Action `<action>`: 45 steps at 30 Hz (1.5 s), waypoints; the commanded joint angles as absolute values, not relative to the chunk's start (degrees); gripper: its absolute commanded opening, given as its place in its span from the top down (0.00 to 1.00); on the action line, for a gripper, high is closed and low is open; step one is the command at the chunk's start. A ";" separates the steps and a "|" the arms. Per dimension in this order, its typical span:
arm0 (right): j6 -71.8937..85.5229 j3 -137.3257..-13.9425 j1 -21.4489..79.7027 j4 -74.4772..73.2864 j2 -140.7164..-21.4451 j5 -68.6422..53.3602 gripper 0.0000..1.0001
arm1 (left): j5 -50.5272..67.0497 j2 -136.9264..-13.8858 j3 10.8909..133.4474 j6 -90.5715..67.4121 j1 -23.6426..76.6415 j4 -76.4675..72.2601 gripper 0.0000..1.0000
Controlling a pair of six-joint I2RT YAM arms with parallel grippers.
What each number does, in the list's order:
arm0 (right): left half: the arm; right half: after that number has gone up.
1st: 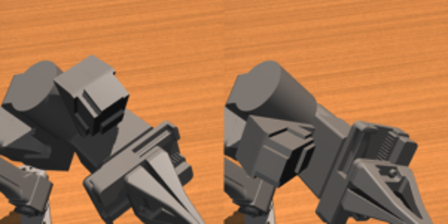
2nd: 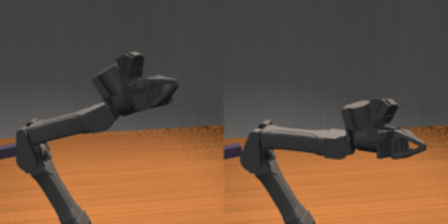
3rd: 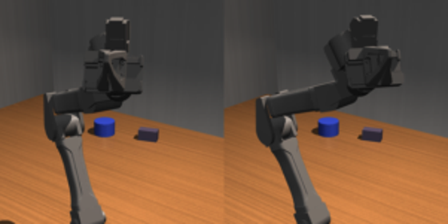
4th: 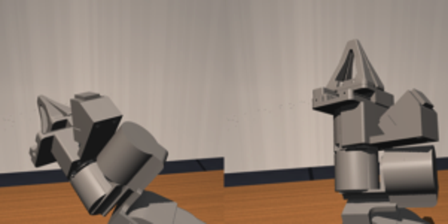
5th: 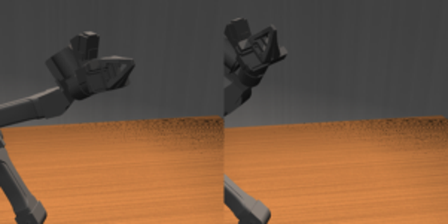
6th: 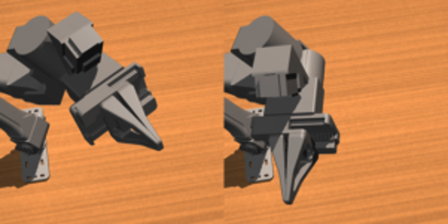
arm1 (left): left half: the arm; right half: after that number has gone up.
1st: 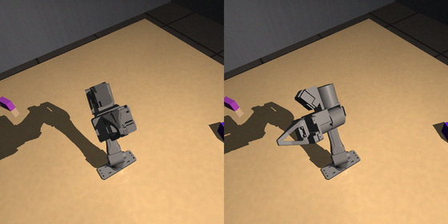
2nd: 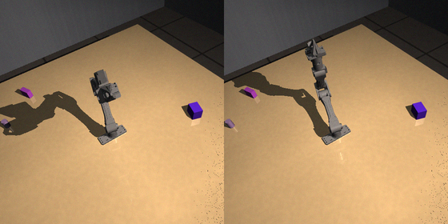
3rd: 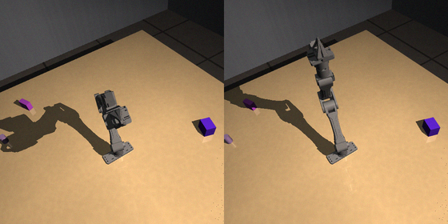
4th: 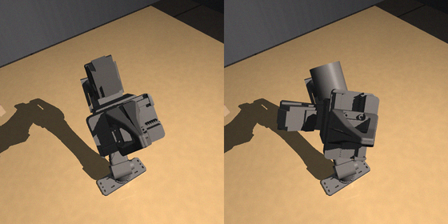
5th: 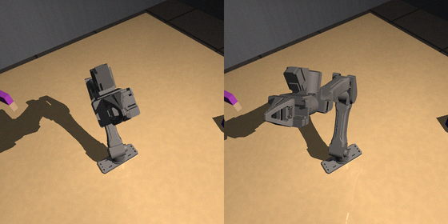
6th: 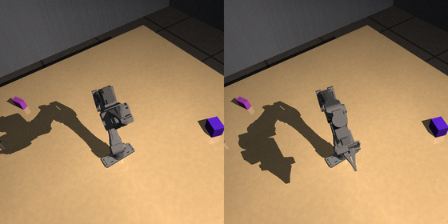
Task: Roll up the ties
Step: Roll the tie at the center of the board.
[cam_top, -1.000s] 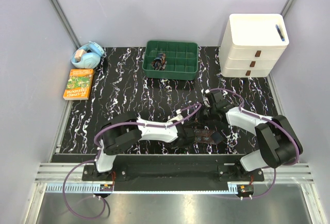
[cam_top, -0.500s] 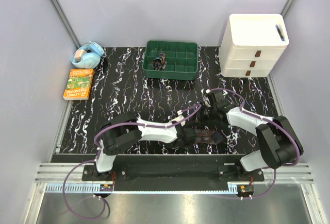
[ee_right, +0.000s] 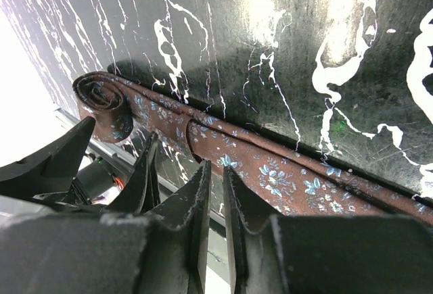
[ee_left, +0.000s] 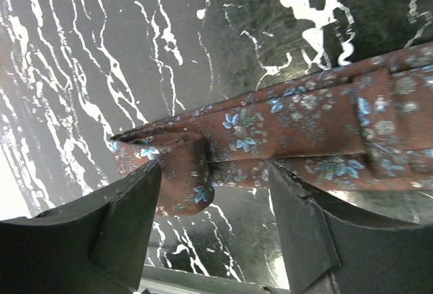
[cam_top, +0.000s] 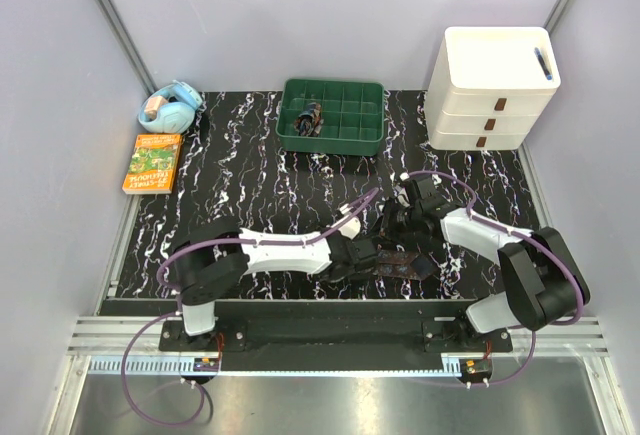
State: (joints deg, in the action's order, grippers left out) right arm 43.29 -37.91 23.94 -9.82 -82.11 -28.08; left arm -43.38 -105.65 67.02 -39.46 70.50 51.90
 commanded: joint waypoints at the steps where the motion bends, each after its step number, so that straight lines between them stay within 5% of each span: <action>1: 42.89 -38.41 23.55 -10.37 -80.16 -28.92 0.81 | -41.31 -103.10 66.80 -39.37 70.05 49.57 0.29; 16: 43.06 -39.11 23.64 -9.06 -81.30 -32.25 0.82 | -30.26 -80.79 60.93 -39.38 66.01 44.30 0.20; 26: 50.44 -46.13 35.84 -2.83 -86.90 -30.94 0.80 | -10.65 -53.99 37.89 -37.62 42.05 29.98 0.20; 45: 57.74 -59.85 47.37 6.86 -105.99 -32.61 0.78 | 6.24 -47.63 21.01 -41.40 21.18 15.12 0.20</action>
